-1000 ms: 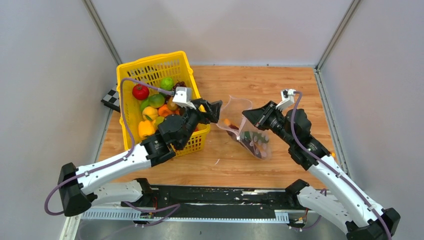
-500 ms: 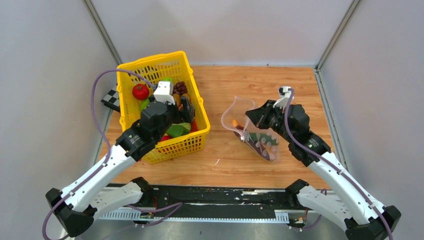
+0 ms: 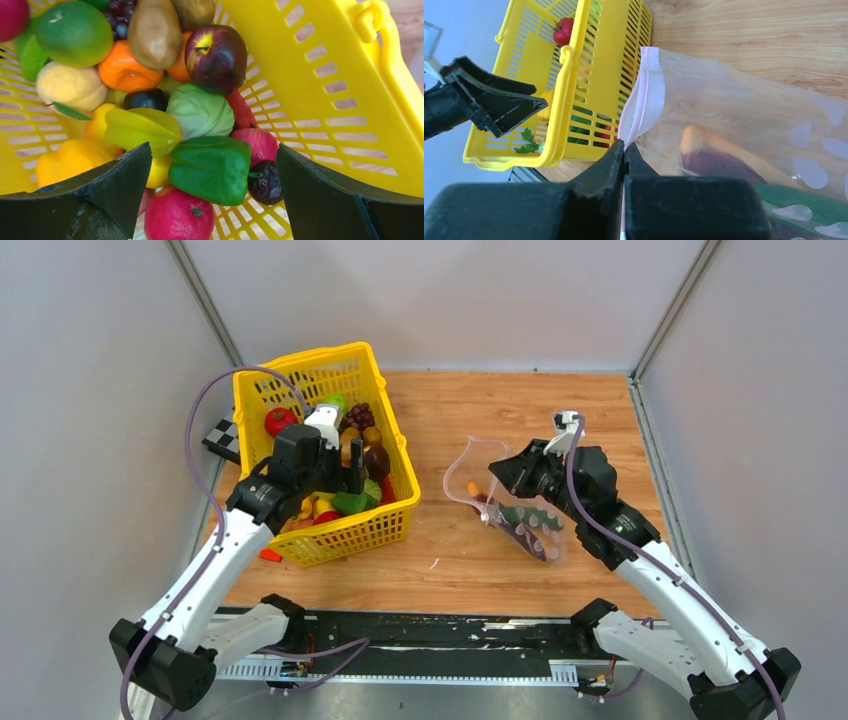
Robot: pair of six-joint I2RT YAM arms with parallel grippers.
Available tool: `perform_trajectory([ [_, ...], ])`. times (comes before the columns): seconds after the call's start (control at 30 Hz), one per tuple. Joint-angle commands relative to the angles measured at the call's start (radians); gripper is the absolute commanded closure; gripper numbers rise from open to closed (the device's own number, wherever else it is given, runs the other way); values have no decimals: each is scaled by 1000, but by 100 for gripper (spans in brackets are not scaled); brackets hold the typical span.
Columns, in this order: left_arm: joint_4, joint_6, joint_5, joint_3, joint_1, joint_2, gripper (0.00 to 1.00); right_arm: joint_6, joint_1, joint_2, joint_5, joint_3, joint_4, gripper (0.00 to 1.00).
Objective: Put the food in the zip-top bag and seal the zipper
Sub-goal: Pick up the fake vegetable from the bin.
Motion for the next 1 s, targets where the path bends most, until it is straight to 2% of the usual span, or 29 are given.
perform_trajectory([
  [0.0, 5, 64, 191, 24, 35, 48, 0, -9, -1, -19, -18, 54, 25, 100],
  [0.13, -41, 108, 242, 31, 40, 110, 0, -16, -2, -30, -5, 56, 19, 100],
  [0.53, -230, 242, 231, 106, 44, 250, 0, -39, -2, -17, -2, 67, 5, 100],
  [0.63, -234, 246, 184, 105, 44, 257, 0, -37, -2, -13, -2, 67, 6, 100],
  [0.77, -251, 269, 208, 106, 44, 281, 0, -36, -2, -5, -10, 68, 8, 100],
  [0.97, -235, 256, 160, 91, 44, 339, 0, -35, -2, 1, -12, 65, 13, 100],
])
